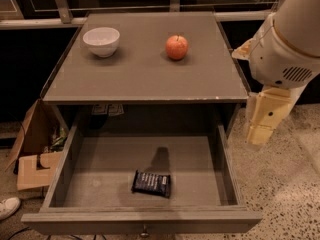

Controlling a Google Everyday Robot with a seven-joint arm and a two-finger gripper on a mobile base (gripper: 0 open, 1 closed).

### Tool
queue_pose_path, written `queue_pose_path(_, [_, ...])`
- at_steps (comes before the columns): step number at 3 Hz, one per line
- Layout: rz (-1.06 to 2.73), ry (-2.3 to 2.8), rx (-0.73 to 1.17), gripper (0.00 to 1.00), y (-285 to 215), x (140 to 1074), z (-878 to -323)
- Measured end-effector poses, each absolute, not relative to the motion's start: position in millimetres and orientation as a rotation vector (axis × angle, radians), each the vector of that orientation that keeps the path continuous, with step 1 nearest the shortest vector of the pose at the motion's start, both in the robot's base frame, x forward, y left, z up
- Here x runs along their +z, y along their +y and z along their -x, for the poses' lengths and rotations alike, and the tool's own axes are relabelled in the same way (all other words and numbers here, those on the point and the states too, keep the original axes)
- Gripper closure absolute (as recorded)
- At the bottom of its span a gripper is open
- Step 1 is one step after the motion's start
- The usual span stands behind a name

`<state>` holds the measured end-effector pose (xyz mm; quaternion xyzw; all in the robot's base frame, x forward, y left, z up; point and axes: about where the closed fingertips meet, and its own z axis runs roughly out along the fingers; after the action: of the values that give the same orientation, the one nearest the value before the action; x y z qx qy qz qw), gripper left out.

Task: Pick rxbar blueberry from top drawer and place on counter

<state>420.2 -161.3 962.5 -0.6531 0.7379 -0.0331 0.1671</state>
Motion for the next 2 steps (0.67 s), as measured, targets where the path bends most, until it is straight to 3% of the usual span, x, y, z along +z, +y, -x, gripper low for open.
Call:
queue_pose_path(1, [1.939,2.026,-0.014,0.00,-99.4,900.8,-429.4])
queue_pose_path(2, [1.939,2.026,-0.014,0.00,-99.4,900.7,-429.4])
